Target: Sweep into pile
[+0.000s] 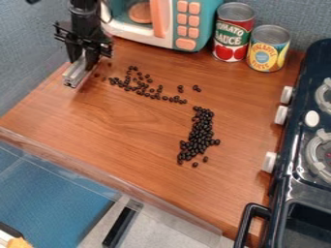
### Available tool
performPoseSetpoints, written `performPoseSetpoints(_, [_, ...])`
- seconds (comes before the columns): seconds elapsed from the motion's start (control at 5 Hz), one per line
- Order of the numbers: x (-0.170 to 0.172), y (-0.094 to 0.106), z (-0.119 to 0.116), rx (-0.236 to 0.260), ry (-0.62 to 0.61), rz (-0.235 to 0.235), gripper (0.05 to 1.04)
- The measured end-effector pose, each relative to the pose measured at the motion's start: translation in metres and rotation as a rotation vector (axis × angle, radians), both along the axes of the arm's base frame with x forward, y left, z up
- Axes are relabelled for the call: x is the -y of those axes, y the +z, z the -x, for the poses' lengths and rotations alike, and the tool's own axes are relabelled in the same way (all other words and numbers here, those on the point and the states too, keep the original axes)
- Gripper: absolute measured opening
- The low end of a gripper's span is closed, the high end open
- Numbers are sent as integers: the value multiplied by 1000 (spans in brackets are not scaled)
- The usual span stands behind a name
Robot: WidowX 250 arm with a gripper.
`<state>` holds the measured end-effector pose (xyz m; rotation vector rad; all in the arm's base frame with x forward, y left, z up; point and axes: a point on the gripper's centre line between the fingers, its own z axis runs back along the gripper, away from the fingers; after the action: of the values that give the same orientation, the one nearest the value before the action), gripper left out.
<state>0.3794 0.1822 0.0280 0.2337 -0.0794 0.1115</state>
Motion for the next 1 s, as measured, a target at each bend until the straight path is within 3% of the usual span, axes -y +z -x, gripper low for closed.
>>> performPoseSetpoints(0.6, [1,-9,-6,10,-88,10,371])
performPoseSetpoints(0.8, [21,-10,-7,31,-143,29,372])
performPoseSetpoints(1.0, [57,-10,-7,26,-197,79,371])
